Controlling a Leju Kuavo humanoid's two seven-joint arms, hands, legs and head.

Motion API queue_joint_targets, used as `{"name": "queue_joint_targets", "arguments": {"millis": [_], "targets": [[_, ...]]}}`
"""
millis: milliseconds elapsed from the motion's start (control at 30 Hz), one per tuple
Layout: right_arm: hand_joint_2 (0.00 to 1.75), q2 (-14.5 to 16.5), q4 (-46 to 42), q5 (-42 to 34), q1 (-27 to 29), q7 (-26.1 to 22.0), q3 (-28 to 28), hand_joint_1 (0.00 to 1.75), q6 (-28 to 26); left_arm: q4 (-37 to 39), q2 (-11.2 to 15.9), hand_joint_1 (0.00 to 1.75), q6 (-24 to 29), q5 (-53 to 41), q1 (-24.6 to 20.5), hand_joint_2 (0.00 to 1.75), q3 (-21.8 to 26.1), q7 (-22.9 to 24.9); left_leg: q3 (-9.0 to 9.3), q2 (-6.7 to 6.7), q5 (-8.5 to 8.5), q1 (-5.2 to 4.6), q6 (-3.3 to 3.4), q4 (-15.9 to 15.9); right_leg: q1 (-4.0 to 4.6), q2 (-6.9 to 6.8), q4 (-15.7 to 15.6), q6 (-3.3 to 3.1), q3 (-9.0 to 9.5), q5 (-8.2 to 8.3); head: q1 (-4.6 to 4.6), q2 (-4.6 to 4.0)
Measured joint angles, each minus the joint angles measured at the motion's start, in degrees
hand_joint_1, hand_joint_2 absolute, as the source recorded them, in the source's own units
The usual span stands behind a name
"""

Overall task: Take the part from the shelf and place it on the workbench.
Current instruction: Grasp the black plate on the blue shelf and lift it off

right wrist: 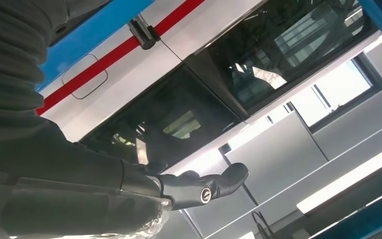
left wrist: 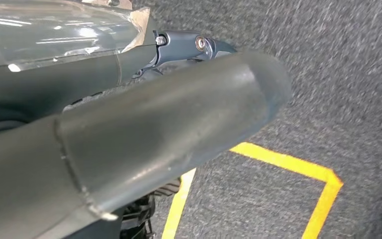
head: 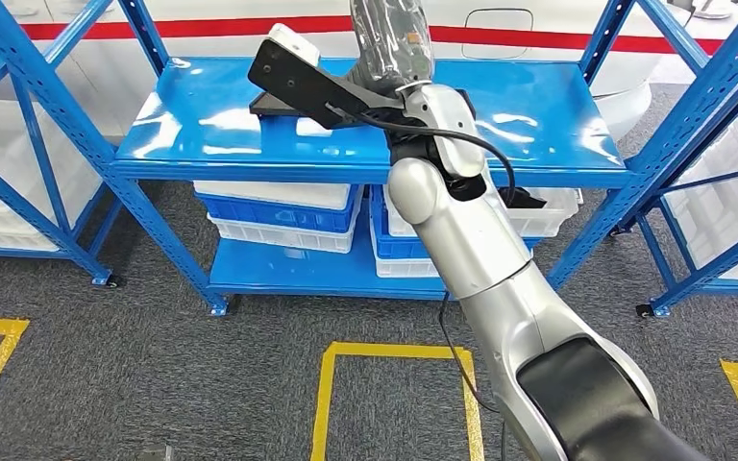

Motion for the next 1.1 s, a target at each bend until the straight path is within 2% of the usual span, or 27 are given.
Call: {"name": "queue_joint_targets", "arguments": {"millis": [67,133,167,200,233,267,300,333,367,433,500,533,567,667,700,733,800,867,1100], "targets": [[1.75,0.4,0.1,0.0,-0.2,0.0,0.0,0.0,0.0,0.0,0.1,0.0,0.0,0.0,0.0,0.0,0.1,0.0,-1.87,0.12,-2.1,0.34,-0.87,3.8,-0.32,0.04,-0.2,-0.84,0.25,-0.1,-0.13,0.0],[1.75,0.6,0.3,0.0,-0.3,0.0,0.0,0.0,0.0,0.0,0.1,0.0,0.0,0.0,0.0,0.0,0.1,0.0,-6.1,0.22,-5.15,0.67,-1.56,11.4,-0.27,0.04,-0.2,-1.3,0.35,-0.26,-0.22,0.0],[1.75,0.6,0.5,0.0,-0.3,0.0,0.0,0.0,0.0,0.0,0.1,0.0,0.0,0.0,0.1,0.0,0.1,0.0,-8.26,0.24,-5.97,0.81,-1.78,14.8,-0.24,0.04,-0.2,-1.37,0.37,-0.32,-0.2,0.0],[1.75,0.7,0.6,0.0,-0.2,0.0,0.0,0.0,0.0,0.0,0.2,0.0,0.0,0.0,0.1,0.0,0.1,0.0,-9.65,0.26,-5.66,0.94,-1.91,16.3,-0.23,0.06,-0.2,-1.4,0.41,-0.35,-0.21,0.0],[1.75,0.7,0.7,0.0,-0.2,0.0,0.0,0.0,0.0,0.0,0.2,0.0,0.0,0.0,0.2,0.0,0.2,0.0,-9.92,0.29,-4.2,1.07,-1.96,15.6,-0.23,0.1,-0.2,-1.41,0.5,-0.38,-0.22,0.0],[1.75,0.8,0.8,0.0,-0.2,0.0,0.0,0.0,0.0,0.0,0.3,0.0,0.0,0.0,0.2,0.0,0.2,0.0,-9.07,0.32,-1.82,1.21,-1.94,12.7,-0.24,0.15,-0.2,-1.41,0.64,-0.42,-0.22,0.0],[1.75,0.9,0.8,0.0,-0.3,-0.1,0.0,0.0,0.0,0.0,0.3,0.0,0.0,0.0,0.2,0.0,0.2,-0.1,-7.45,0.35,0.76,1.32,-1.86,8.4,-0.25,0.21,-0.2,-1.38,0.8,-0.47,-0.22,0.0],[1.75,0.9,0.9,0.0,-0.4,-0.1,0.0,0.0,0.0,0.0,0.4,0.0,0.1,0.0,0.2,0.0,0.2,-0.1,-5.82,0.36,2.52,1.29,-1.77,4.6,-0.09,0.26,-0.2,-1.28,0.87,-0.54,-0.21,0.0],[1.75,1.0,0.9,0.0,-0.5,-0.1,0.0,0.0,0.0,0.0,0.4,0.0,0.1,0.0,0.1,0.0,0.2,-0.1,-4.68,0.33,3.54,1.19,-1.6,1.9,0.04,0.29,-0.2,-1.12,0.86,-0.57,-0.2,0.0],[1.75,1.0,1.1,-0.1,-0.6,-0.3,0.0,0.0,-0.1,0.0,0.4,0.0,0.0,0.0,0.2,0.0,0.2,-0.2,-4.09,0.22,3.61,0.8,-1.1,0.5,0.24,0.3,-0.3,-0.6,0.78,-0.54,-0.16,0.0],[1.75,1.0,1.3,-0.3,-0.6,-0.6,0.0,0.0,-0.2,0.0,0.4,0.0,0.0,0.0,0.2,0.0,0.2,-0.3,-3.95,0.22,3.93,0.78,-0.28,0.1,0.23,0.24,-0.3,0.06,0.69,-0.6,-0.13,0.0],[1.75,1.0,1.3,-0.3,-0.7,-0.7,0.0,0.0,-0.4,0.0,0.4,0.0,0.0,0.0,0.2,0.0,0.2,-0.3,-3.79,0.25,4.13,0.85,0.14,-0.2,0.29,0.19,0.6,0.19,0.27,-1.09,-0.09,0.0],[1.75,1.0,1.4,-0.4,-0.7,-0.9,0.0,0.0,-0.5,0.0,0.4,0.0,0.0,0.0,0.1,0.0,0.2,-0.3,-3.62,0.29,4.34,0.92,0.53,-0.5,0.35,0.14,2.6,0.13,-0.77,-2.14,-0.03,0.0],[1.75,0.7,1.8,-0.6,-0.5,-1.2,0.0,0.0,-0.9,0.0,0.5,0.0,0.2,-0.6,0.2,0.0,0.2,-0.4,-3.56,0.32,4.46,0.74,1.13,-0.6,0.32,0.08,14.1,-0.51,-6.36,-6.64,0.08,0.0],[1.75,0.6,2.0,-0.7,-0.3,-1.3,0.0,0.0,-1.0,0.0,0.5,0.0,0.3,-1.0,0.2,0.0,0.2,-0.4,-3.57,0.29,4.45,0.67,1.19,-0.6,0.32,0.08,16.3,-0.39,-7.52,-7.19,0.08,0.0],[1.75,0.5,2.2,-0.8,-0.2,-1.4,0.0,0.0,-1.0,0.0,0.5,0.0,0.4,-1.3,0.2,0.0,0.2,-0.3,-3.56,0.23,4.44,0.61,1.21,-0.6,0.32,0.08,16.4,-0.1,-7.56,-6.84,0.11,0.0],[1.75,0.4,2.3,-1.0,-0.1,-1.7,0.0,0.0,-1.2,0.0,0.6,0.0,0.4,-2.0,0.2,0.0,0.2,-0.1,-3.47,0.09,4.39,0.51,1.15,-0.5,0.33,0.07,10.6,0.58,-4.74,-4.27,0.11,0.0],[1.75,0.4,2.4,-1.1,-0.2,-1.9,0.0,0.0,-1.4,0.0,0.6,0.0,0.4,-2.4,0.2,0.0,0.1,0.1,-3.4,0.03,4.34,0.45,1.09,-0.5,0.33,0.05,5.5,0.86,-2.2,-2.34,0.12,0.0],[1.75,0.4,2.4,-1.1,-0.2,-1.9,0.0,0.0,-1.5,0.0,0.6,0.0,0.3,-2.5,0.2,0.0,0.1,0.1,-3.39,0.03,4.3,0.44,1.03,-0.4,0.33,0.03,3.6,0.85,-1.26,-1.74,0.14,0.0]]}}
